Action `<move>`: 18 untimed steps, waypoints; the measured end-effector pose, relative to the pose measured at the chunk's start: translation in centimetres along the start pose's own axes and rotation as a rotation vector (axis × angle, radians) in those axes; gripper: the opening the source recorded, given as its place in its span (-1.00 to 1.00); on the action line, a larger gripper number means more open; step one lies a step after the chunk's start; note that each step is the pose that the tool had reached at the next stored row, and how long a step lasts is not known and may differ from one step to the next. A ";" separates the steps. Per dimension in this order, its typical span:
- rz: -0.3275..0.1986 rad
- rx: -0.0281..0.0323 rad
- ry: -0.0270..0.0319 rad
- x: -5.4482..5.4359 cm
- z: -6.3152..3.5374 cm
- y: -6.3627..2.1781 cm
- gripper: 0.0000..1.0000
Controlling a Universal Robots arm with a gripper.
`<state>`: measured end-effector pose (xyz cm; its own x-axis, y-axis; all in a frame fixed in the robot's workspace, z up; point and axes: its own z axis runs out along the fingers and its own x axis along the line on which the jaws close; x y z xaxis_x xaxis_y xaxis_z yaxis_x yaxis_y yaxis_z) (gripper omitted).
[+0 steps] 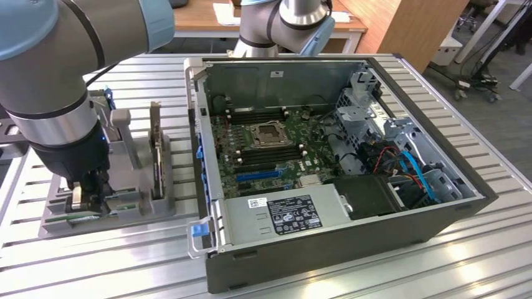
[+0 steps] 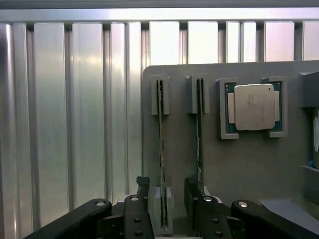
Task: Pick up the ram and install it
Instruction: 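Pick up the ram and move it above insertion slot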
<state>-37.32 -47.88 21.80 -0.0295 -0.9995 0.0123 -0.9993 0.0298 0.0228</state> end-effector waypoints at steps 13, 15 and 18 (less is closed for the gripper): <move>0.000 -0.0002 0.0003 0.0 0.88 -0.03 -0.17; 0.000 -0.0002 0.0002 0.0 0.88 -0.03 -0.17; 0.000 -0.0002 0.0002 0.0 0.88 -0.03 -0.17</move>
<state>-37.31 -47.91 20.91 -0.0293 -0.9995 0.0125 -0.9993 0.0296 0.0230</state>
